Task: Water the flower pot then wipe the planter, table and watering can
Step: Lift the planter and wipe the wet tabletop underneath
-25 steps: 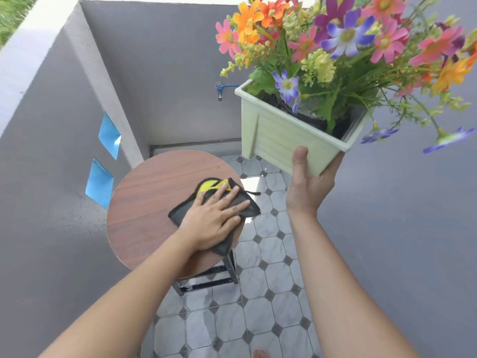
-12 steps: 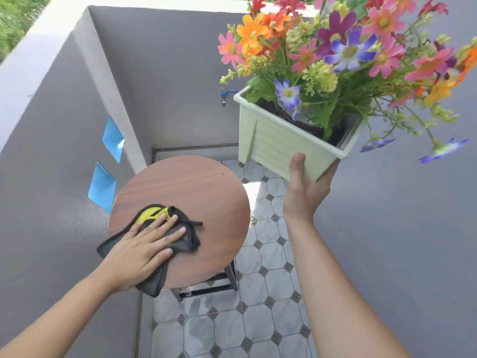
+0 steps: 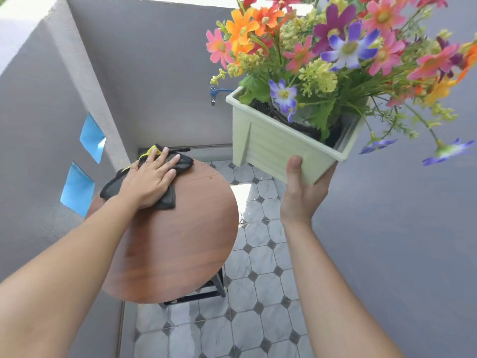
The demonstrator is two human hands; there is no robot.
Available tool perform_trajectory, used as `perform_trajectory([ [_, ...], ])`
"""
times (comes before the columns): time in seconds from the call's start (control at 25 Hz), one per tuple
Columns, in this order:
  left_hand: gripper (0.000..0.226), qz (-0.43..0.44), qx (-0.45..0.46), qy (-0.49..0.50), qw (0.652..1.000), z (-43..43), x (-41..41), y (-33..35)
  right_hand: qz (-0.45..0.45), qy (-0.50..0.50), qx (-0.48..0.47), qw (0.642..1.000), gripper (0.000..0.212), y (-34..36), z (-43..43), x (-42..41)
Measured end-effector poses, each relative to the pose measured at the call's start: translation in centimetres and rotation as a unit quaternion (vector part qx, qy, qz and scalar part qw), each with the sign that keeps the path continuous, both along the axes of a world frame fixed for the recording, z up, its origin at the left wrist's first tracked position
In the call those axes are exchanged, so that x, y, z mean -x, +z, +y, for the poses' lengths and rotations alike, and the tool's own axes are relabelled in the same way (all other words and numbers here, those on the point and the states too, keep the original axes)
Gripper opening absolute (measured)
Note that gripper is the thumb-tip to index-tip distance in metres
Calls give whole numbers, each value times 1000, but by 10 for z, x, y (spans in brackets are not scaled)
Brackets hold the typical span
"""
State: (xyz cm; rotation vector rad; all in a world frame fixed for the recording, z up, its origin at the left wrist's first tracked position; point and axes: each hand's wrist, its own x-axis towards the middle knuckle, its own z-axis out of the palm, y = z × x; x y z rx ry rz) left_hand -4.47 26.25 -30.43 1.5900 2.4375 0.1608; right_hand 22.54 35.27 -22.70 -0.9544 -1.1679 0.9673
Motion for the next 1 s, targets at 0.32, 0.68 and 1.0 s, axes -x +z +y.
perform_trajectory([
  [0.32, 65, 17, 17, -215, 976, 38, -68, 8, 13, 17, -7, 1000, 88, 3, 6, -4],
  [0.68, 50, -10, 18, -420, 907, -17, -110, 17, 21, 26, 1, 999, 104, 9, -16, 0],
  [1.0, 40, -39, -86, -479, 873, -89, -133, 5, 23, 46, -11, 999, 84, 14, -41, -6],
])
